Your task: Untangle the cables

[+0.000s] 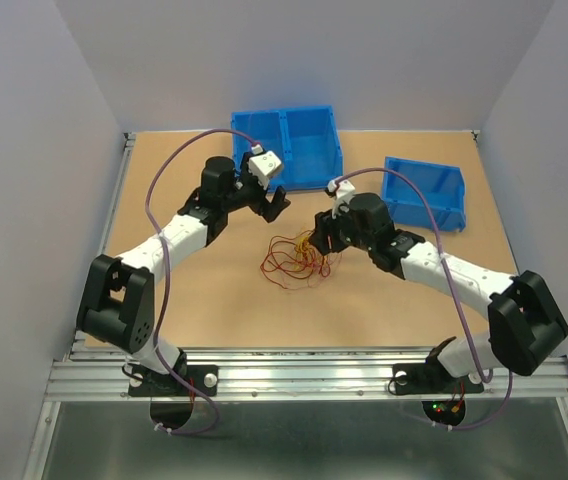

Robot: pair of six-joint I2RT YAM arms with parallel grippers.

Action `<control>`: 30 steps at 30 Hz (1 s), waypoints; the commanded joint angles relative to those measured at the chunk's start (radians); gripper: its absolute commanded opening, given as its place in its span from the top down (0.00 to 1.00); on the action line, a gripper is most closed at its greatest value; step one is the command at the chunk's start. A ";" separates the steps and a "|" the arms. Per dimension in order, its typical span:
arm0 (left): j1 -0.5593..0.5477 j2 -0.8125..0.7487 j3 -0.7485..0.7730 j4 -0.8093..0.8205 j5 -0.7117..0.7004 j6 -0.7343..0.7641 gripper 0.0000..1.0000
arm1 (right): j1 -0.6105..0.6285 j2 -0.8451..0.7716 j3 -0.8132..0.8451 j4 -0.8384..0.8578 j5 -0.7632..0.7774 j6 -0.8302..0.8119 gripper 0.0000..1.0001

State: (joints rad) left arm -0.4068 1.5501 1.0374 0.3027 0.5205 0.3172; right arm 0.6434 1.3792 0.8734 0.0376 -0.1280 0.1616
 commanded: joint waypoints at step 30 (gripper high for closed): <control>0.002 -0.219 -0.168 0.171 0.445 0.141 0.05 | 0.029 -0.315 -0.168 0.171 -0.197 -0.076 0.99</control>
State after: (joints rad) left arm -0.4042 1.3712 0.8783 0.4244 0.7914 0.4309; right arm 0.6628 1.1069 0.7479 0.1204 -0.3222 0.0753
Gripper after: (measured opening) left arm 0.949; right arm 0.018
